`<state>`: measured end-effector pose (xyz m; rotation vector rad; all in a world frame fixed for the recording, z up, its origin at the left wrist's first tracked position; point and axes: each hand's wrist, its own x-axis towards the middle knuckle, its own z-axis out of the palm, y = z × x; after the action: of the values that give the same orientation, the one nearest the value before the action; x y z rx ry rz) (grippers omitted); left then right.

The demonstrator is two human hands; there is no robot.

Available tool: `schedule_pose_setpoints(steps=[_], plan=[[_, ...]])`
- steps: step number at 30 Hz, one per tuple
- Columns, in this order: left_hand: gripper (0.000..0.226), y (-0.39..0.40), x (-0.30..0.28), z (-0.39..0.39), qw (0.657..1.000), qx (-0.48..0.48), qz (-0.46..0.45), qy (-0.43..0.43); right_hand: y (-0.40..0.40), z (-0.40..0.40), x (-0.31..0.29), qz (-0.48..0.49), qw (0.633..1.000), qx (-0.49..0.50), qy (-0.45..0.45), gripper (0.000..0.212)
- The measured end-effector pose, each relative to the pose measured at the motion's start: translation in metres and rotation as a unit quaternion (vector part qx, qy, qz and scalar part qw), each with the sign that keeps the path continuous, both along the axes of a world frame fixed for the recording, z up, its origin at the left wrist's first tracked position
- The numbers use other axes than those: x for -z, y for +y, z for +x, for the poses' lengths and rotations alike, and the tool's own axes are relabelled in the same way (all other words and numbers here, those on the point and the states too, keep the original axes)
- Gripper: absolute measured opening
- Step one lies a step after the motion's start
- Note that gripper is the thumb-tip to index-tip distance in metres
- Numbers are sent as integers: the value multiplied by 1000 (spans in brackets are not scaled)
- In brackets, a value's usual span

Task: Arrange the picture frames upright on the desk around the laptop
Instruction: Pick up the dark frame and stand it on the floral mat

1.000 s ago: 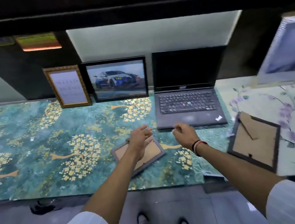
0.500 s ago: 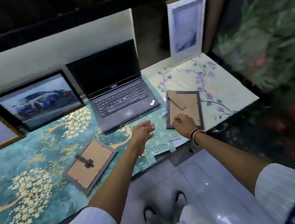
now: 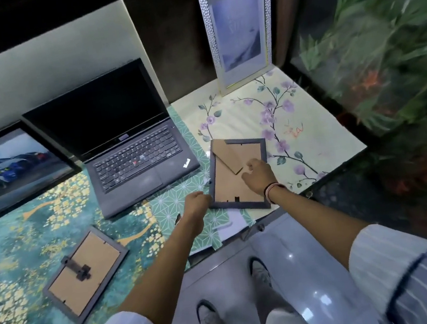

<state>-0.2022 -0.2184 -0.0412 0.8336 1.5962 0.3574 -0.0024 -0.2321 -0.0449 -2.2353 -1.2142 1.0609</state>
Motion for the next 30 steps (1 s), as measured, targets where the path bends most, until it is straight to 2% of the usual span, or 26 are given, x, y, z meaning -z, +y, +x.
schedule_pose_setpoints(steps=[6, 8, 11, 13, 17, 20, 23, 25, 27, 29, 30], plan=[[13, 4, 7, 29, 999, -19, -21, 41, 45, 8, 22, -49, 994, -78, -66, 50], [8, 5, 13, 34, 998, -31, -16, 59, 54, 6, 28, -61, 988, -103, -93, 54], [2, 9, 20, 37, 996, -48, -19, 68, 61, -1, 36, -62, 982, -121, -132, 57], [7, 11, 21, 39, 996, -61, -31, 60, 65, -6, 38, -51, 981, -118, -146, 55], [12, 12, 22, 36, 996, -48, -54, 57, 69, -5, 35, -40, 986, -85, -134, 61], [8, 8, 11, 34, 997, -43, -66, 10, 70, 6, 31, -19, 989, -90, -116, 61], [24, 7, 10, 23, 993, -62, -97, -37, 74, 24, 21, -21, 984, -151, -93, 48], [34, 8, 8, 13, 993, -42, -97, -56, 78, 37, 13, -22, 984, -171, -53, 36], [49, 11, 6, 5, 998, 6, -43, -55, 82, 47, 5, -15, 986, -167, -8, 31], [66, 15, 6, -1, 994, 77, 79, -3, 89, 55, -6, -9, 988, -147, 37, 37], [72, 17, 6, -2, 981, 117, 154, 32, 92, 57, -13, -17, 989, -135, 63, 42]])
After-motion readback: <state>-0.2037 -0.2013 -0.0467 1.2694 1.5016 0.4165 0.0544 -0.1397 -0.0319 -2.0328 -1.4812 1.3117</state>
